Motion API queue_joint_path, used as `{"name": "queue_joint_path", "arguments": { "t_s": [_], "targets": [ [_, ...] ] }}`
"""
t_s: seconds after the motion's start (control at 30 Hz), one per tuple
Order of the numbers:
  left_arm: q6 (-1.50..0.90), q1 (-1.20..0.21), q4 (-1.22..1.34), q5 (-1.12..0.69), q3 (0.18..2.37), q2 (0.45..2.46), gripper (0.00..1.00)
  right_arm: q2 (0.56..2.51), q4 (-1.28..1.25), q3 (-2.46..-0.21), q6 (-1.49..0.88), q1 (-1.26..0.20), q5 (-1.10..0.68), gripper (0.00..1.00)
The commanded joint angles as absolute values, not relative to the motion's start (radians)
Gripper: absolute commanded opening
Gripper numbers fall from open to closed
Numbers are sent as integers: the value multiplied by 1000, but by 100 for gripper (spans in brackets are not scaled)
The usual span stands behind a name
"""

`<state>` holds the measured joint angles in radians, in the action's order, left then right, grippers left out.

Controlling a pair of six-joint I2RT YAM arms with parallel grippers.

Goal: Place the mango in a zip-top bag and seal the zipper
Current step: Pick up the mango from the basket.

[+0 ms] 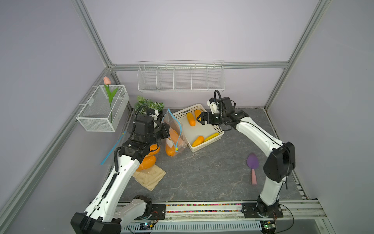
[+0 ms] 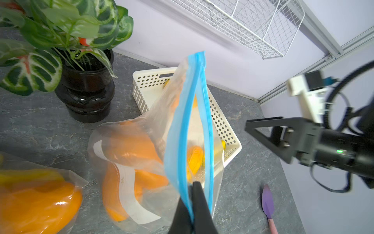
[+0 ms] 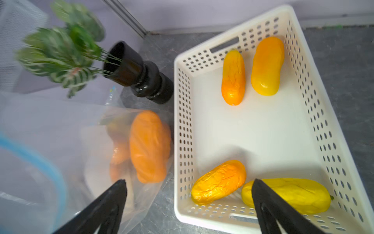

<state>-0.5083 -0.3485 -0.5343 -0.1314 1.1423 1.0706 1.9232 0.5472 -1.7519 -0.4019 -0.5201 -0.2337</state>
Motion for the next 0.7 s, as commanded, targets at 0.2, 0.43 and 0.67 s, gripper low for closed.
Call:
{"name": "queue_joint_path", "arguments": {
  "t_s": [0.2,0.43,0.67],
  "targets": [
    [-525,-344,-498,-84,1124,1058,0,2085,813,-1819,-384,-591,-121,94],
    [-521,-342,-488,-79,1112,1074,0,2157,819,-1830,-418,-618,-143,89],
    [-510,-339,-494,-80,1111,1078,0,2241,814,-1895,-454,-623,-162,84]
  ]
}}
